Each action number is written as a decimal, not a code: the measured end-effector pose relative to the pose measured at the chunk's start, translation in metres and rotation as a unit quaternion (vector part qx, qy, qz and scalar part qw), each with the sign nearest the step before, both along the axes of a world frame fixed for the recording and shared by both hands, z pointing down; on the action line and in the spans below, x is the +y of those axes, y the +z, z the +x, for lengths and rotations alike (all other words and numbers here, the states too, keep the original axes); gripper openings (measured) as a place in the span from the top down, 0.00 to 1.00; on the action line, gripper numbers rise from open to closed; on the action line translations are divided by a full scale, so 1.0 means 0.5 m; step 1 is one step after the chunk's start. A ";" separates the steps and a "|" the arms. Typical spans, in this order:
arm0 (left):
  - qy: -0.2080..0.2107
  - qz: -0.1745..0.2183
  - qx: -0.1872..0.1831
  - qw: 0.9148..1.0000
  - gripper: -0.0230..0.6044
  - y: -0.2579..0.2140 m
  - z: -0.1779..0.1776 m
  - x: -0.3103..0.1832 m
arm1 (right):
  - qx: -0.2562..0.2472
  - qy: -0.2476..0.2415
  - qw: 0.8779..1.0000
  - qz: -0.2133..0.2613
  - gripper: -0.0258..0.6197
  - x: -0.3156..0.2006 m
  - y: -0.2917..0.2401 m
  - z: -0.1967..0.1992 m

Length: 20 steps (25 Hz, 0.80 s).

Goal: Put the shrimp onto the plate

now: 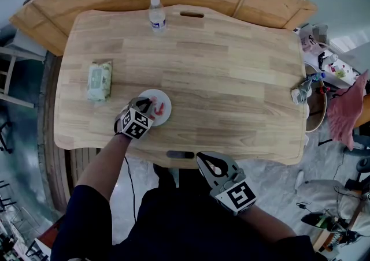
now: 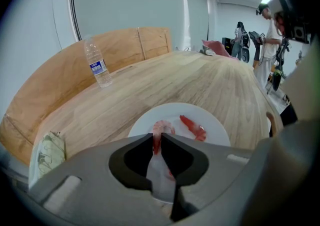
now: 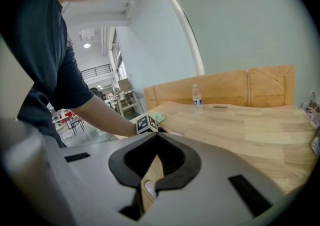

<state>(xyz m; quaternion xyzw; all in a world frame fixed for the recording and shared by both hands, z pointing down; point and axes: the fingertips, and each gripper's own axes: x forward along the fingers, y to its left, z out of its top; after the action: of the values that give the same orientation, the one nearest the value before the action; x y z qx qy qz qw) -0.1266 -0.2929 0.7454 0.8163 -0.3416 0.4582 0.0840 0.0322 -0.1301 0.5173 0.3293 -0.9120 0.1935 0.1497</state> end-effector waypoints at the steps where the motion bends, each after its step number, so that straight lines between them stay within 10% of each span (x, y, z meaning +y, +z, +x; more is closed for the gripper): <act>1: 0.001 -0.001 -0.002 1.000 0.88 0.000 0.000 0.000 | 0.000 -0.001 1.000 0.000 0.94 0.001 -0.001 0.000; 20: -0.005 0.006 -0.003 1.000 0.87 -0.048 -0.006 0.012 | -0.001 0.000 1.000 0.013 0.94 0.026 -0.032 0.003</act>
<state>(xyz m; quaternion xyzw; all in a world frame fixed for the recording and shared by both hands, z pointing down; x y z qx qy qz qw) -0.1296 -0.2870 0.7214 0.8134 -0.3492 0.4582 0.0804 0.0334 -0.1173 0.5011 0.3308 -0.9147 0.1815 0.1447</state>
